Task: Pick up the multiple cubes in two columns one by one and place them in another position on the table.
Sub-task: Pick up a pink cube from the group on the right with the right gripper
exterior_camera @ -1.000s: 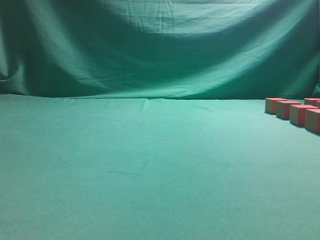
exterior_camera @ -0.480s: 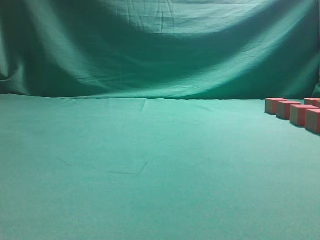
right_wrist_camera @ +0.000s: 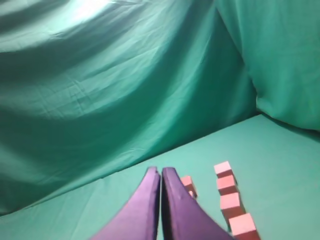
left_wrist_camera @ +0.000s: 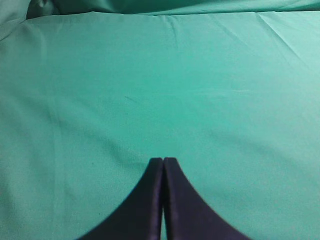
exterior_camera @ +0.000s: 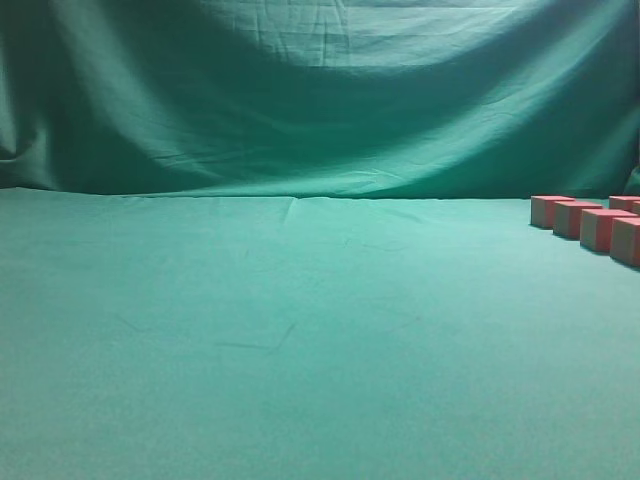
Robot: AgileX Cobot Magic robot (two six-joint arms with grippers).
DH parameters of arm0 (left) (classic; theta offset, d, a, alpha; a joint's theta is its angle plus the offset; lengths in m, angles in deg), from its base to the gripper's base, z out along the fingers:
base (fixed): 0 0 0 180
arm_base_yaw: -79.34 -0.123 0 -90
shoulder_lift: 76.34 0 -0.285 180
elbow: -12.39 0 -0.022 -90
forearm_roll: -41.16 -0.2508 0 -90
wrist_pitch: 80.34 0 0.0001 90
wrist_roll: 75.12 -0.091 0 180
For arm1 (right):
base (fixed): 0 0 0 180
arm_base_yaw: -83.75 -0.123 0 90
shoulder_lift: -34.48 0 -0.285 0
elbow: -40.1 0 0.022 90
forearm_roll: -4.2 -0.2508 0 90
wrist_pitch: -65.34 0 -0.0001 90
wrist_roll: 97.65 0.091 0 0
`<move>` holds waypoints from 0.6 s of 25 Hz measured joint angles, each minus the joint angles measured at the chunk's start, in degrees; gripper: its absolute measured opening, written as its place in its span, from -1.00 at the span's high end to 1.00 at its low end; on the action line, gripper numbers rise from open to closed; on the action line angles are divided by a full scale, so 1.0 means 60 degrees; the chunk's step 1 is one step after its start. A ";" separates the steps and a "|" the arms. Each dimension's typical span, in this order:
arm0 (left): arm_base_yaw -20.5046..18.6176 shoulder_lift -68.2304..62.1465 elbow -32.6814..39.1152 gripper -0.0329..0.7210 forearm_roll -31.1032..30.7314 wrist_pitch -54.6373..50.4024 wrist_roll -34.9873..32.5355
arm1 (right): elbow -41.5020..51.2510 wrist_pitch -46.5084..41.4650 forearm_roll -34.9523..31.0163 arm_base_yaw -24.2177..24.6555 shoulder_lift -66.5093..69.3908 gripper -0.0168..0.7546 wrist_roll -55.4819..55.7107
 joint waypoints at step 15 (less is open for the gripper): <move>0.0000 0.0000 0.0000 0.91 0.0000 0.0000 0.0000 | -0.2955 -0.3096 0.0072 0.0000 0.4536 0.96 -0.1050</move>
